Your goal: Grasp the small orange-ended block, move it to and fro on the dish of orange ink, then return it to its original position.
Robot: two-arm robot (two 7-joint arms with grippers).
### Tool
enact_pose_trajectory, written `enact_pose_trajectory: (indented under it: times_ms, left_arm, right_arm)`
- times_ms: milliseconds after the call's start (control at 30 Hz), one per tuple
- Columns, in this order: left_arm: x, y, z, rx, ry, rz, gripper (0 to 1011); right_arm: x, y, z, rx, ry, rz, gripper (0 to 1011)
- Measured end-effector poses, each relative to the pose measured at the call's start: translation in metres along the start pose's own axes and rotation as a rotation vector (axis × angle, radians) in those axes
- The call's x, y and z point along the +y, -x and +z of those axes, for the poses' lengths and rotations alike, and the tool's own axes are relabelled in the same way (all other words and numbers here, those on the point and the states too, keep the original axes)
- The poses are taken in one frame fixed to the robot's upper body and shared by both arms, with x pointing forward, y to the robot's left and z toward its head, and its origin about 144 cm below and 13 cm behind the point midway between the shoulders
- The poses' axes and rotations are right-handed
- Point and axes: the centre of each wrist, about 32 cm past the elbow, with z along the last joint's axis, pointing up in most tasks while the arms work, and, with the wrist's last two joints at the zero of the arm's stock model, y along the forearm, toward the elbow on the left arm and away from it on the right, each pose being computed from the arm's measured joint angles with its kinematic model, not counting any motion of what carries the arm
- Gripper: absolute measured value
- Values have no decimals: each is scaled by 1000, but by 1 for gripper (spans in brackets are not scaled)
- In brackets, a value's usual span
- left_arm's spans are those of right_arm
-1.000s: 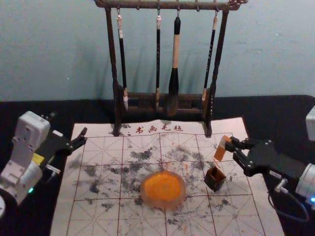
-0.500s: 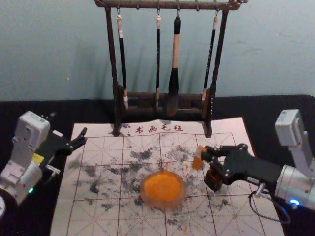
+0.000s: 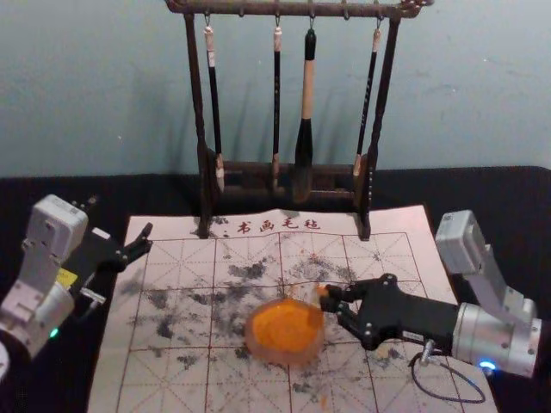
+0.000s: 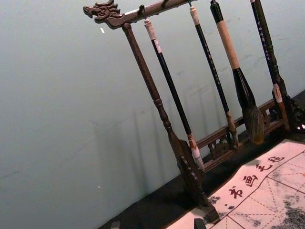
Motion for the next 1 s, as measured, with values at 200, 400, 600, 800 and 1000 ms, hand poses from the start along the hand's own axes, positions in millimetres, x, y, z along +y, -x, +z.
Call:
enact_pose_trajectory:
  times_ms: [200,400,600,800,1000]
  left_arm:
    - [0,0,0,0,0,0,1002]
    - [0,0,0,0,0,0,1001]
    - [0,0,0,0,0,0,1002]
    - [0,0,0,0,0,0,1001]
    - [0,0,0,0,0,0,1001]
  right_arm:
    - [6,-2,-2,-16,14,30,84]
    - [12,-5,-4,-30,29,58,83]
    - [17,-7,-5,-35,39,83,84]
    - [22,-8,-4,-41,43,106,84]
    - [30,-8,-4,-49,50,121,83]
